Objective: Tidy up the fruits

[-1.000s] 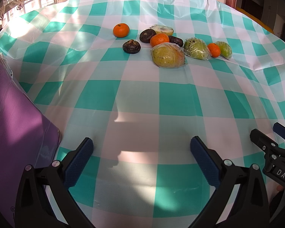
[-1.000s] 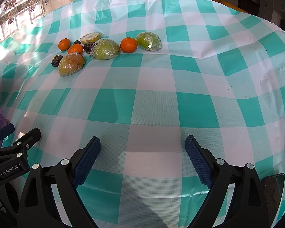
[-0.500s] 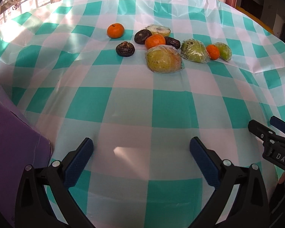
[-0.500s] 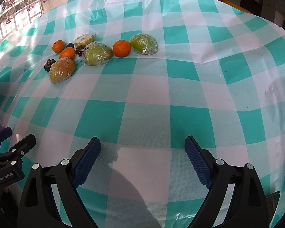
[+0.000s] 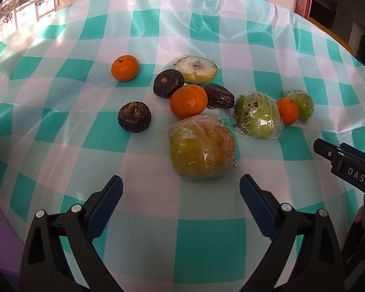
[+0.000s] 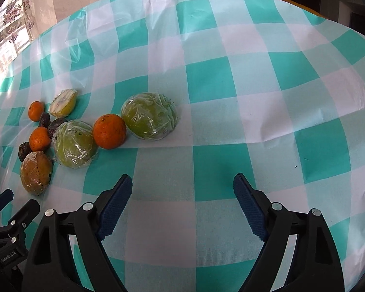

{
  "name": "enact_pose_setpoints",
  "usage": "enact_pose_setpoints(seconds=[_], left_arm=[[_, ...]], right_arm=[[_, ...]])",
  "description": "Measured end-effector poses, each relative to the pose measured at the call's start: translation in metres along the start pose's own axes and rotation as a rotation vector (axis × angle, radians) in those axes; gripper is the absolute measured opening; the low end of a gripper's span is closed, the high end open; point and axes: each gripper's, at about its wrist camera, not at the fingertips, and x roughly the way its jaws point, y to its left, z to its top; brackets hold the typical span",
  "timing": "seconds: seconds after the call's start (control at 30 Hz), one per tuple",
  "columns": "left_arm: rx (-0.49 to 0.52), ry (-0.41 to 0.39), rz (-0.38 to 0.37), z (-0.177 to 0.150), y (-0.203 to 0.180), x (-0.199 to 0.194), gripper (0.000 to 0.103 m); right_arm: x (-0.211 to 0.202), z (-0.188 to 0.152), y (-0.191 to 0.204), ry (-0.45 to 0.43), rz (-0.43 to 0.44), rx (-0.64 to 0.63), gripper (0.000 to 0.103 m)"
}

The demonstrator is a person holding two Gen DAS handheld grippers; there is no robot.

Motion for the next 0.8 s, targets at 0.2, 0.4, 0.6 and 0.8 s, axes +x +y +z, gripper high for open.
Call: enact_pose_setpoints(seconds=[0.2,0.4,0.6,0.8], left_arm=[[-0.018,0.011,-0.033,0.016,0.000,0.015,0.095],[0.002,0.010,-0.026,0.025,-0.008,0.022,0.091],[0.011,0.007,-0.005,0.029,-0.011,0.025,0.087],[0.026,-0.030,-0.023,0.023,-0.013,0.014,0.062]], right_arm=[[0.023,0.027,0.009,0.016,0.009,-0.042,0.080],[0.043,0.049,0.019,0.018,0.008,-0.067,0.077],[0.046,0.055,0.032,-0.002,0.026,-0.099,0.059],[0.045,0.058,0.027,-0.018,0.071,-0.064,0.053]])
